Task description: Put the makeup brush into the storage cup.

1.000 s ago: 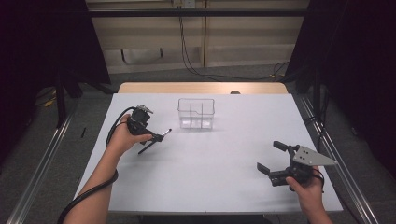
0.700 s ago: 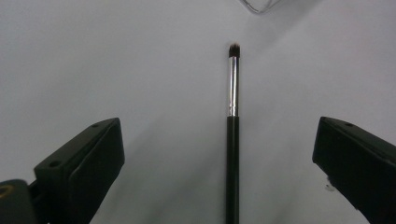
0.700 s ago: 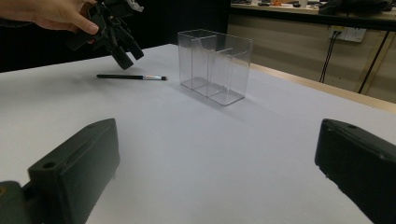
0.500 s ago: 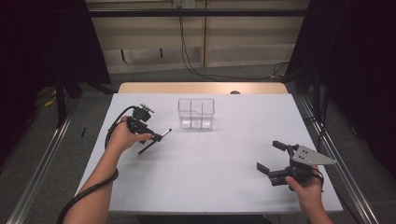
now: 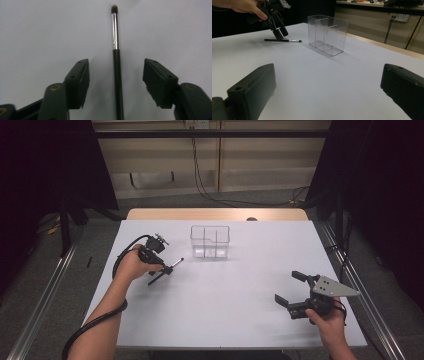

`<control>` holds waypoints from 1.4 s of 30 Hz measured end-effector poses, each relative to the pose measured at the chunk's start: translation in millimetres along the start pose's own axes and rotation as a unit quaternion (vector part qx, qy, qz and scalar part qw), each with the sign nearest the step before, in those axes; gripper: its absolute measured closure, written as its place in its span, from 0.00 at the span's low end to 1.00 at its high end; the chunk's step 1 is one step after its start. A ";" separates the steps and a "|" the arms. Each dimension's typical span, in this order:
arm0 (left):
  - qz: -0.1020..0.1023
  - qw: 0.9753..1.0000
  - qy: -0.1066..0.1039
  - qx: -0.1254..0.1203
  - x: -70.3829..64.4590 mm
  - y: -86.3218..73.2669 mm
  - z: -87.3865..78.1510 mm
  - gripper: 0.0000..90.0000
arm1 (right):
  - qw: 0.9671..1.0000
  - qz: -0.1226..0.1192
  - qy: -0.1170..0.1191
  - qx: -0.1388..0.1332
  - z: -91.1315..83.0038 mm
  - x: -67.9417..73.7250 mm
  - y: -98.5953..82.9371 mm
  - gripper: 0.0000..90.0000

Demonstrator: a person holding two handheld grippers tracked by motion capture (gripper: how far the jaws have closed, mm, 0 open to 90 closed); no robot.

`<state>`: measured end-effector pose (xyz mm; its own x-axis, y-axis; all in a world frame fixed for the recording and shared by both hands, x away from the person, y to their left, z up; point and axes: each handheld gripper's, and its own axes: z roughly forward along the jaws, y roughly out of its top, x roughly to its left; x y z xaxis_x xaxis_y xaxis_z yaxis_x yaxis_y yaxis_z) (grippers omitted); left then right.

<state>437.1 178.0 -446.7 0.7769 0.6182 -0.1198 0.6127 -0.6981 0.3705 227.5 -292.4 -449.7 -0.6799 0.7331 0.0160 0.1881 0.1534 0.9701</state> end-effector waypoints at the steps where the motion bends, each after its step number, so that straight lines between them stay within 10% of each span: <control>1: 0.006 1.000 0.006 0.013 0.6 0.9 0.0 0.48 | 1.000 0.000 0.000 0.001 0.1 0.0 -0.1 0.00; 19: 0.030 0.995 0.021 0.097 -7.3 18.0 7.7 0.93 | 1.000 -0.001 0.002 0.008 2.3 -0.1 -1.0 0.00; 31: 0.019 0.996 0.022 0.086 -5.9 16.1 5.5 0.93 | 1.000 -0.001 0.003 0.011 3.0 -0.8 -1.7 0.00; 42: -0.021 0.999 -0.003 0.024 0.3 5.6 -2.2 0.93 | 1.000 -0.001 0.002 0.011 2.8 -1.6 -1.9 0.00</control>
<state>440.5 175.1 -442.7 0.7507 0.6454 -0.1410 0.6514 -0.6875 0.3210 230.2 -292.0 -452.2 -0.6832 0.7301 0.0161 0.2025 0.1682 0.9647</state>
